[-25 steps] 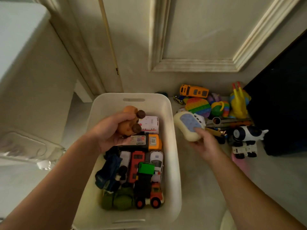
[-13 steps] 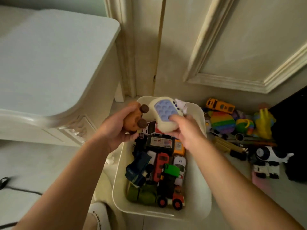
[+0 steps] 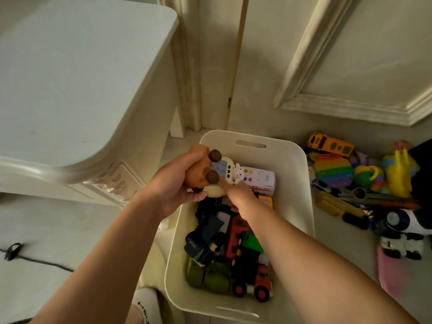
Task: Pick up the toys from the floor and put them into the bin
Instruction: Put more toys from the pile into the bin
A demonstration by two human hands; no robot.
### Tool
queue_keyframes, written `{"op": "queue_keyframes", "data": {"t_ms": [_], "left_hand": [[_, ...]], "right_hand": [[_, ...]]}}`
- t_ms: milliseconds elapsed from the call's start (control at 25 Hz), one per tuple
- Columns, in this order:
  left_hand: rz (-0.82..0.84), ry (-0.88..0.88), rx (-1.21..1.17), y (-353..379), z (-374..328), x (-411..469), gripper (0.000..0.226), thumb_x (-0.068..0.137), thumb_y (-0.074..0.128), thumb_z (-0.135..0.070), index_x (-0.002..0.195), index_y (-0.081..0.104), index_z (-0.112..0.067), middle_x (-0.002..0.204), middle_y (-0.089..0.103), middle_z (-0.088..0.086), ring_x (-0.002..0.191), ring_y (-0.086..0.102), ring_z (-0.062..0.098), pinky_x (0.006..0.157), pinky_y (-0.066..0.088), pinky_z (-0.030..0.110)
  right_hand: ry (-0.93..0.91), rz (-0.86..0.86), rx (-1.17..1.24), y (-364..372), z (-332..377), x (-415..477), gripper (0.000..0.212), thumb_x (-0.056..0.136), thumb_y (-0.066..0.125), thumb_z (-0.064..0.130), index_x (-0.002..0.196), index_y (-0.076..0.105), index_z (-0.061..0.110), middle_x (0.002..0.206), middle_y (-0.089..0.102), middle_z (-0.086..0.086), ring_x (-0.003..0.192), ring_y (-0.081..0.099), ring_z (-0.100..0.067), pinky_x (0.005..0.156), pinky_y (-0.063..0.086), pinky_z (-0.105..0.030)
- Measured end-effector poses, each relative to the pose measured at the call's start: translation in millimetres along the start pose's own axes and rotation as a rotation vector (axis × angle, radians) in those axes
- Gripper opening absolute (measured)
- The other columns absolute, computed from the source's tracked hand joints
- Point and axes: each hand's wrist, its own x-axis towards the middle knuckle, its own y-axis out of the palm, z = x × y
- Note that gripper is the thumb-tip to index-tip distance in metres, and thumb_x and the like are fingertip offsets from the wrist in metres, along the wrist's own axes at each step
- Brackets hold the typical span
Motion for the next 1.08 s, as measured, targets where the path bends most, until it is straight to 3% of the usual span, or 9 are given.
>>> {"op": "queue_keyframes", "data": {"t_ms": [160,240,360,480,560,720,800,920,1080], "left_hand": [[0.05,-0.053,0.027,17,10,5,0.031,0.09,0.061,-0.037,0.117,0.06,-0.022,0.107,0.069,0.01,0.078,0.07,0.017,0.056,0.056,0.032],[0.095,-0.064,0.08,27,17,6,0.033,0.092,0.057,-0.038,0.122,0.058,-0.025,0.114,0.066,0.011,0.082,0.07,0.019,0.063,0.057,0.035],[0.201,-0.091,0.187,43,30,3,0.032,0.092,0.055,-0.033,0.123,0.056,-0.027,0.114,0.066,0.014,0.094,0.069,0.028,0.075,0.058,0.04],[0.317,-0.135,0.394,48,42,-2,0.045,0.081,0.06,-0.026,0.126,0.054,-0.028,0.119,0.063,0.01,0.104,0.063,0.025,0.083,0.053,0.037],[0.349,-0.149,0.525,47,47,-3,0.051,0.082,0.064,-0.021,0.13,0.051,-0.03,0.122,0.062,0.006,0.108,0.062,0.024,0.091,0.052,0.037],[0.35,-0.129,0.688,45,53,1,0.063,0.079,0.072,-0.015,0.131,0.046,-0.038,0.12,0.061,-0.001,0.11,0.06,0.021,0.097,0.05,0.036],[0.37,-0.072,0.894,42,53,5,0.07,0.075,0.076,-0.023,0.134,0.043,-0.043,0.124,0.059,-0.009,0.115,0.054,0.015,0.098,0.043,0.031],[0.367,-0.033,1.321,34,60,14,0.089,0.069,0.079,-0.027,0.145,0.034,-0.036,0.137,0.048,-0.004,0.125,0.045,0.022,0.106,0.039,0.042],[0.31,-0.028,1.773,21,85,22,0.053,0.083,0.067,-0.02,0.133,0.049,-0.019,0.132,0.047,0.009,0.117,0.05,0.028,0.099,0.045,0.039]], "right_hand": [[-0.102,-0.098,0.053,-43,12,-17,0.074,0.087,0.035,0.069,0.136,0.049,0.014,0.121,0.061,-0.009,0.107,0.06,-0.029,0.091,0.052,-0.044],[-0.137,0.193,0.245,-64,15,-36,0.062,0.088,0.038,0.068,0.127,0.057,0.023,0.1,0.068,-0.008,0.09,0.067,-0.03,0.077,0.058,-0.042],[-0.151,0.562,0.372,-81,12,-65,0.045,0.088,0.056,0.054,0.123,0.061,0.026,0.113,0.066,-0.016,0.097,0.068,-0.037,0.076,0.058,-0.048],[-0.133,0.514,0.318,-85,0,-70,0.022,0.093,0.059,0.027,0.113,0.065,0.019,0.108,0.064,-0.014,0.09,0.067,-0.028,0.073,0.061,-0.04],[-0.047,0.509,0.344,-86,-12,-69,0.016,0.091,0.061,0.024,0.105,0.065,0.017,0.102,0.065,-0.014,0.085,0.067,-0.029,0.071,0.061,-0.039],[-0.035,0.406,0.303,-85,-22,-64,0.026,0.085,0.066,0.023,0.11,0.062,0.016,0.104,0.066,-0.016,0.084,0.069,-0.032,0.072,0.06,-0.044],[-0.059,0.343,0.196,-85,-22,-62,0.031,0.081,0.069,0.023,0.11,0.061,0.016,0.105,0.066,-0.014,0.083,0.07,-0.03,0.067,0.061,-0.042],[-0.018,0.284,0.048,-80,-30,-62,0.029,0.079,0.072,0.023,0.104,0.059,0.016,0.101,0.065,-0.013,0.08,0.071,-0.031,0.061,0.061,-0.043],[0.059,0.279,-0.122,-53,-39,-65,0.031,0.08,0.071,0.026,0.103,0.055,0.014,0.098,0.064,-0.012,0.083,0.07,-0.03,0.068,0.061,-0.046]]}}
